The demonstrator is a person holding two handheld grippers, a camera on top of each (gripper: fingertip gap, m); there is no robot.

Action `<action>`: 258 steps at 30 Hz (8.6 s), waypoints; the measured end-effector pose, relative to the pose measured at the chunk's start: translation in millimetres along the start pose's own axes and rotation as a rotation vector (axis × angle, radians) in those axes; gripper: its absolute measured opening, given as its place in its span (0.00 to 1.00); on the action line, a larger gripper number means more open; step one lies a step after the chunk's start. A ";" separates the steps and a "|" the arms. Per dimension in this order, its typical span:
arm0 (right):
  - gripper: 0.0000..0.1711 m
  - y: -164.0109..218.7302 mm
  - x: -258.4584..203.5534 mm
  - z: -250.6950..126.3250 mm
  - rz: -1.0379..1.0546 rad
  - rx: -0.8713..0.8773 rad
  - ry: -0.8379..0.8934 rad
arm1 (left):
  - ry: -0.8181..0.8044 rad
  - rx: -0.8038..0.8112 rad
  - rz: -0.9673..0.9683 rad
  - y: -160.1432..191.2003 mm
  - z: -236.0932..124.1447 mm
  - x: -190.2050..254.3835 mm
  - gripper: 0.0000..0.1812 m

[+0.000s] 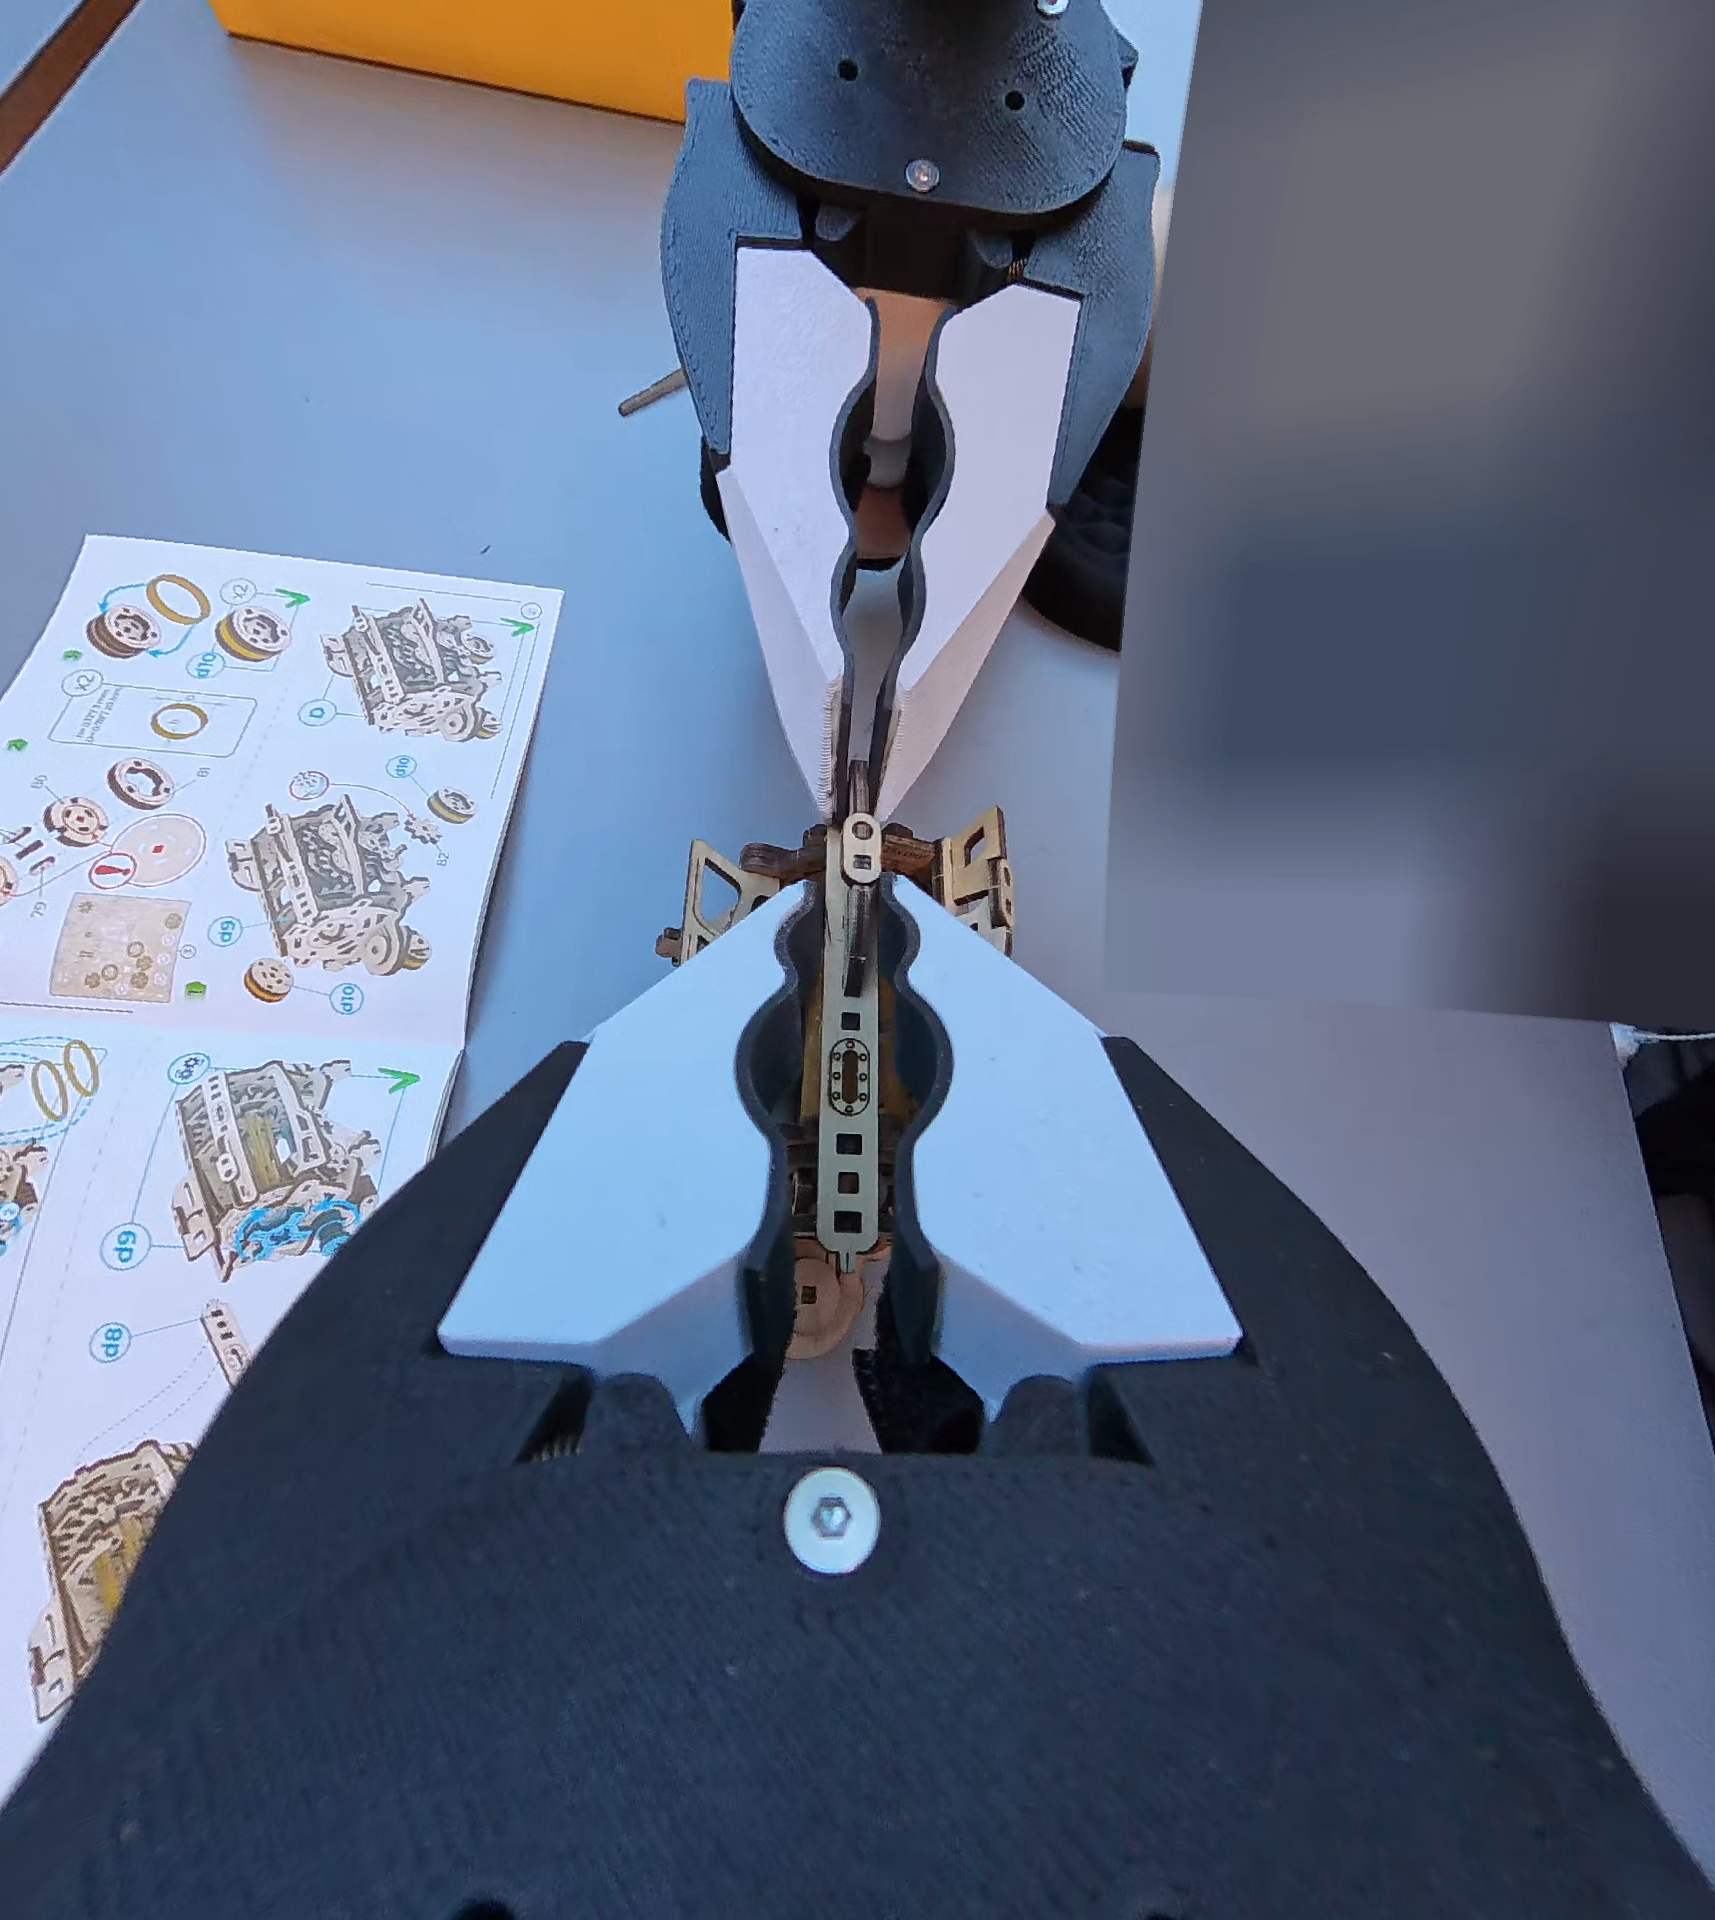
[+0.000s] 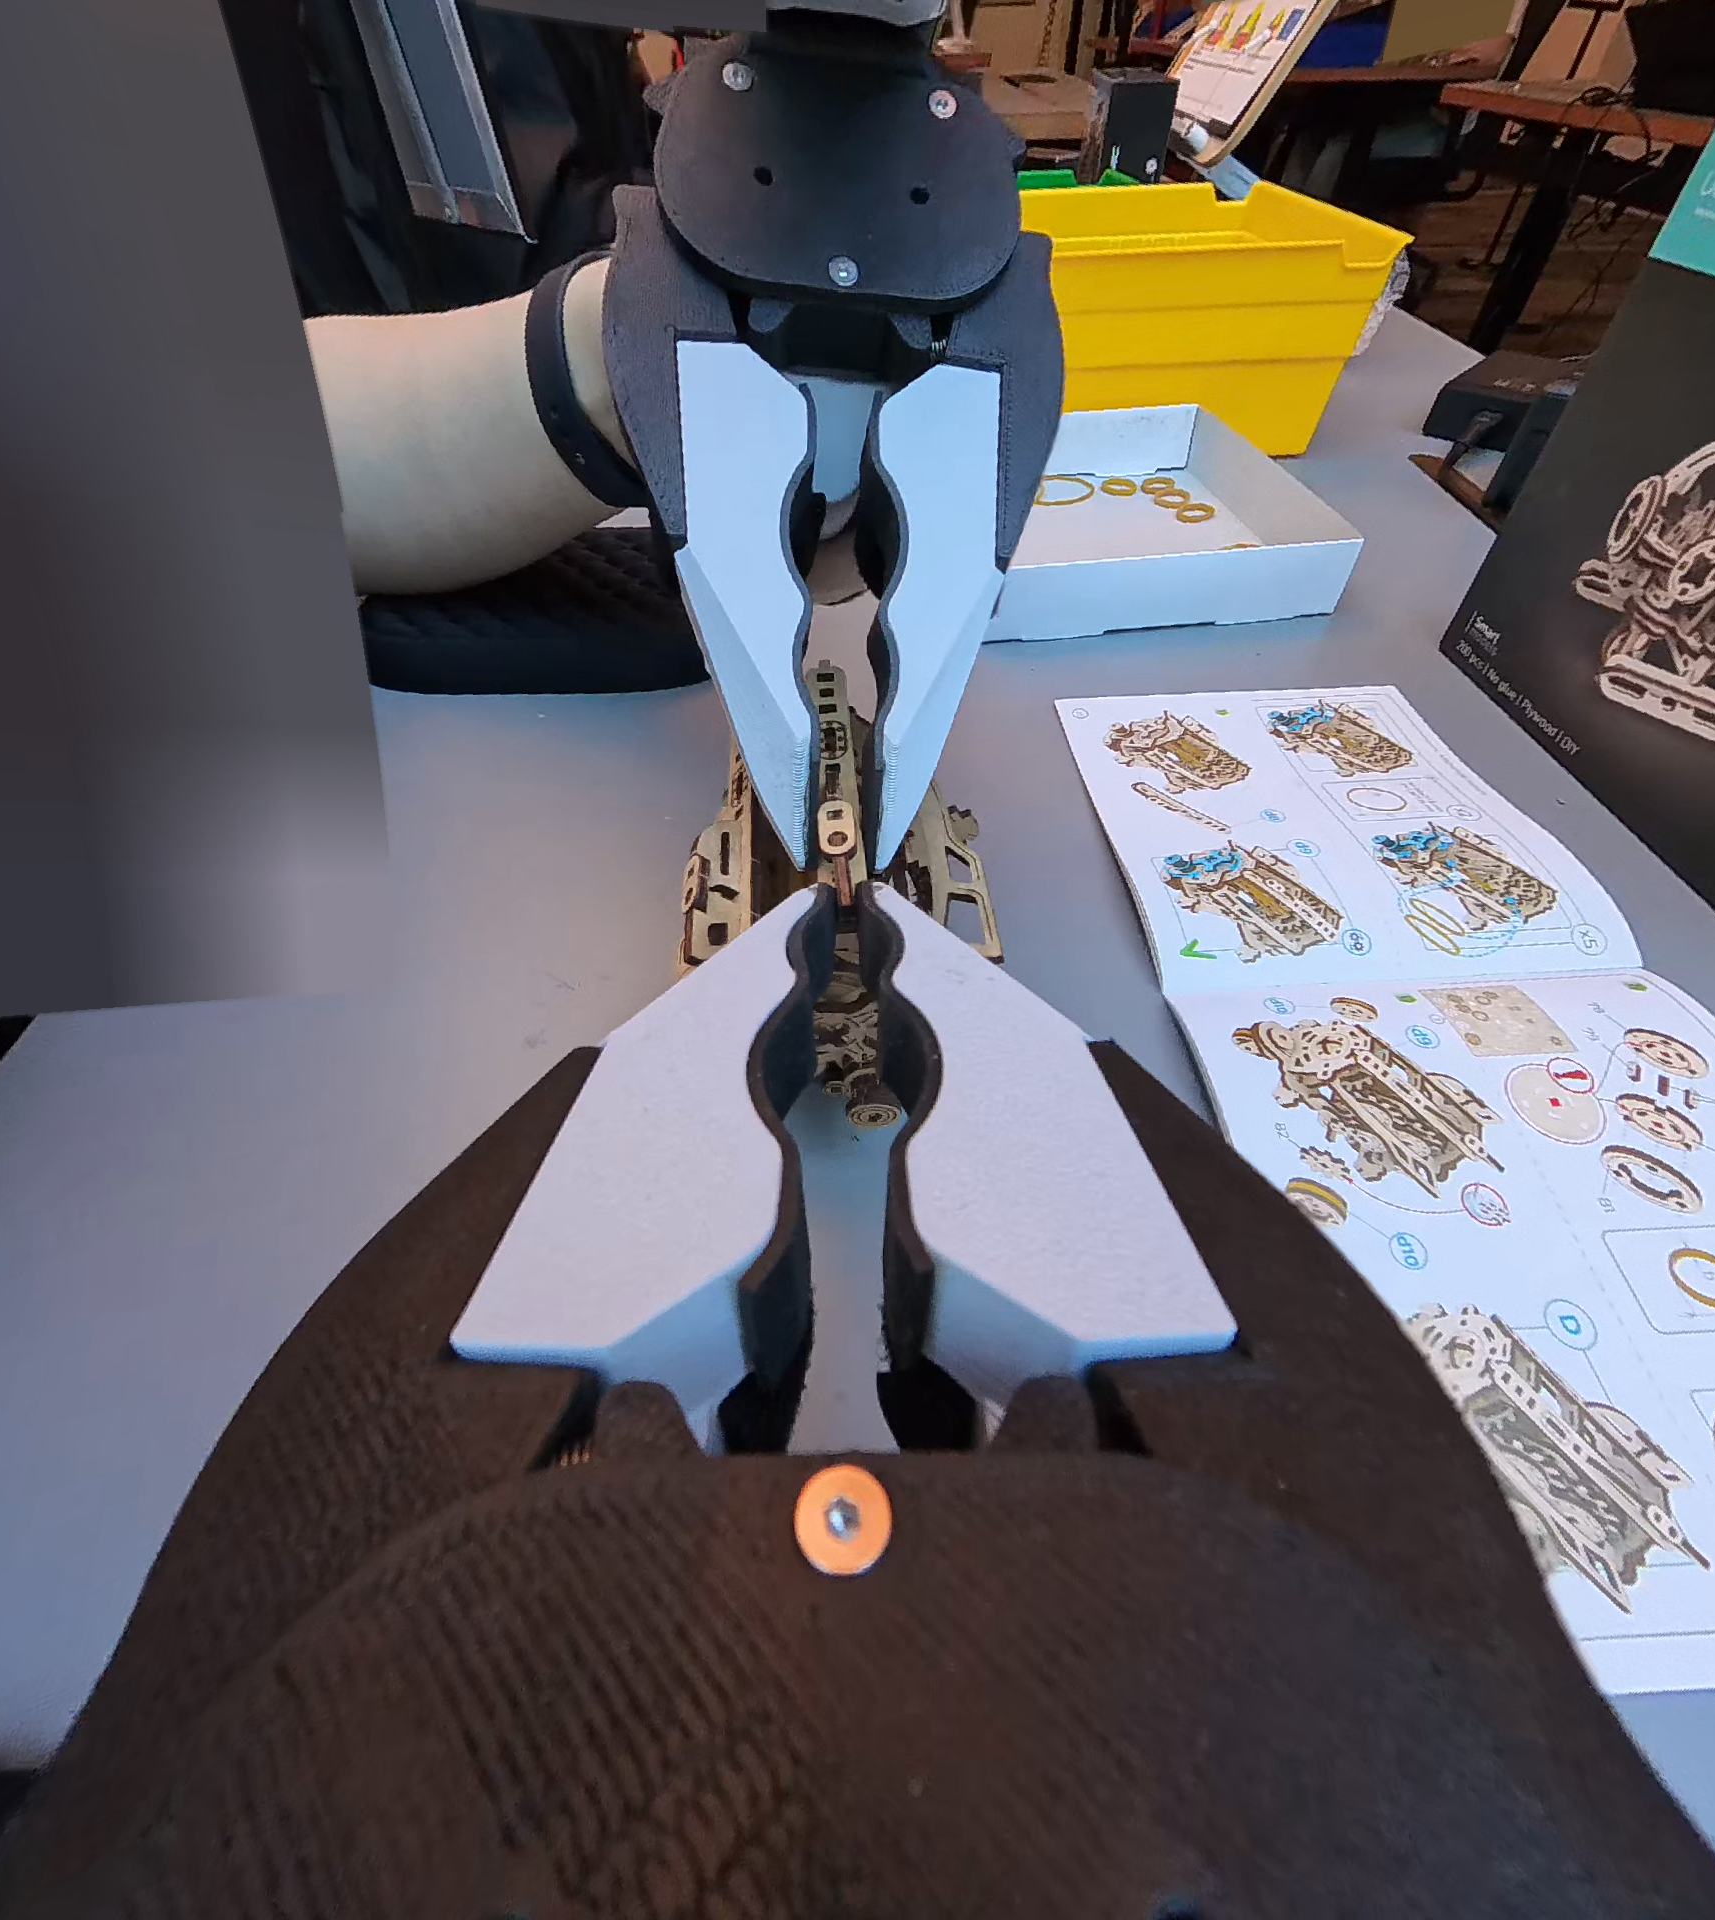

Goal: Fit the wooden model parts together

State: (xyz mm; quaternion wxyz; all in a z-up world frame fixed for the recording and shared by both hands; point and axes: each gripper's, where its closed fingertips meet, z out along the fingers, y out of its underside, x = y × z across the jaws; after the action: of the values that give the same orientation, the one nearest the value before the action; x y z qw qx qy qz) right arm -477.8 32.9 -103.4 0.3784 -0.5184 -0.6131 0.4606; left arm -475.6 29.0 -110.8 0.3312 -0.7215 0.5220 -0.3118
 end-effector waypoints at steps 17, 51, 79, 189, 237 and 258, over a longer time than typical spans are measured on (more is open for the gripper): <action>0.01 -7.1 -2.3 0.1 0.044 0.026 -0.030 | 0.000 0.001 0.013 0.6 -0.1 1.5 0.04; 0.27 -6.2 2.9 -13.3 0.006 0.038 0.013 | 0.005 -0.008 0.013 0.4 -0.2 -0.7 0.04; 0.38 29.3 7.2 17.3 -0.353 -0.129 0.204 | 0.185 -0.073 -0.100 -0.5 0.4 -16.7 0.04; 0.22 8.9 10.5 13.6 0.001 0.011 0.248 | 0.417 -0.061 -0.336 1.8 -0.8 -17.2 0.04; 0.19 8.4 7.9 10.9 0.019 0.033 0.216 | 0.437 -0.069 -0.376 2.7 0.1 -16.6 0.04; 0.19 8.5 7.2 10.5 -0.023 0.031 0.222 | 0.331 0.144 -0.362 -1.0 -34.1 -22.3 0.05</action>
State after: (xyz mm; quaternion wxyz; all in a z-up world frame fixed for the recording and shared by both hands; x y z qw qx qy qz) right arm -486.5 38.4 -114.8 0.4572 -0.5534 -0.5660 0.4053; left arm -508.0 45.4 -92.3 0.2305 -0.7168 0.4078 -0.5165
